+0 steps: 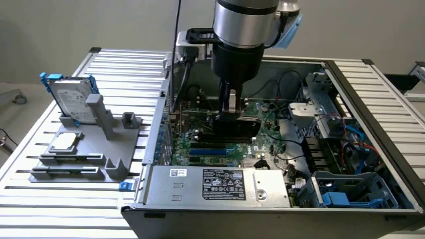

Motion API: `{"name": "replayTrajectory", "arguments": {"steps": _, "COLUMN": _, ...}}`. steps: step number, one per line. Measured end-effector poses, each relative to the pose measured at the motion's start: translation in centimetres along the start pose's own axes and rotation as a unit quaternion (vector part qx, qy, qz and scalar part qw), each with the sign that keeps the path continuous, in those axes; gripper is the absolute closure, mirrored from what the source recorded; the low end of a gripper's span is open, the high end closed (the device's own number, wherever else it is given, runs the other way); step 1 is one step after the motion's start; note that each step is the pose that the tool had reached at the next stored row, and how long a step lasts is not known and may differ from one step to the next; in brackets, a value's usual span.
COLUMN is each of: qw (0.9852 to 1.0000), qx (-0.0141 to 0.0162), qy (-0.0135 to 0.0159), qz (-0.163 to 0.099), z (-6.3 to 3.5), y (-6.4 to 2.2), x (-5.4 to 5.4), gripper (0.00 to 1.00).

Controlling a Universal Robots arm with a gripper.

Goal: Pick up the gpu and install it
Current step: 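Insert the gpu into the slot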

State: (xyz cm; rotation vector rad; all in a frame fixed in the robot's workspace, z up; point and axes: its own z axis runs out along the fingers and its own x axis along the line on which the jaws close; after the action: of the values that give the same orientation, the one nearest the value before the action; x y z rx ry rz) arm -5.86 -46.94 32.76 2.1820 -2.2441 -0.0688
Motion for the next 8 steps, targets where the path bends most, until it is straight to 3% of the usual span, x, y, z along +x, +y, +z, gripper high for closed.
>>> {"name": "replayTrajectory", "arguments": {"steps": 3, "qw": 1.0, "qx": 0.0002, "qy": -0.0039, "qz": 0.0, "z": 0.44, "y": 0.51, "x": 0.1, "gripper": 0.73}}
{"name": "replayTrajectory", "arguments": {"steps": 8, "qw": 1.0, "qx": 0.0001, "qy": -0.0077, "qz": -0.001, "z": 1.35, "y": 0.84, "x": 0.3, "gripper": 0.73}}
